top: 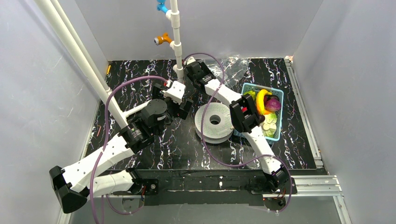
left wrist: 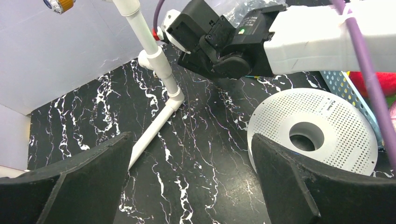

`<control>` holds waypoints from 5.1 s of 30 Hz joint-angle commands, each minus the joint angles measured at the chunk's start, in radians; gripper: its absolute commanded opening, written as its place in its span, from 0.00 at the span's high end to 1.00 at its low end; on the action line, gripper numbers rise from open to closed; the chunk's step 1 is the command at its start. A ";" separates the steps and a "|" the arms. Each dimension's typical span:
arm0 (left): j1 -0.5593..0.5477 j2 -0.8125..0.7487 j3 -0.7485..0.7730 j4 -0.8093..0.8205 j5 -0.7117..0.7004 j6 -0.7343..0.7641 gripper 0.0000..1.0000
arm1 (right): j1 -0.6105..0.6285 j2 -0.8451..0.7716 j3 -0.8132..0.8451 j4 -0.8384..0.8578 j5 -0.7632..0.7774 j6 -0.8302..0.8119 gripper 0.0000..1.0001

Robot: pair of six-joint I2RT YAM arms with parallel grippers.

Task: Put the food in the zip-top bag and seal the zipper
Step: Pick up the zipper food storage bag at the center of the board, then open the zipper of the food storage bag.

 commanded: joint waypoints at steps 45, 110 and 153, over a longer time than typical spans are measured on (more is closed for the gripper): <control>-0.004 0.039 0.015 0.006 -0.018 -0.020 0.02 | -0.016 -0.031 -0.077 0.148 0.088 -0.140 0.26; -0.027 -0.035 0.032 -0.032 0.103 -0.140 0.02 | -0.053 -1.144 -0.761 -0.050 -0.720 0.689 0.99; -0.030 -0.030 0.008 0.000 -0.152 -0.362 0.04 | 0.360 -1.153 -1.002 0.226 -0.374 0.773 0.99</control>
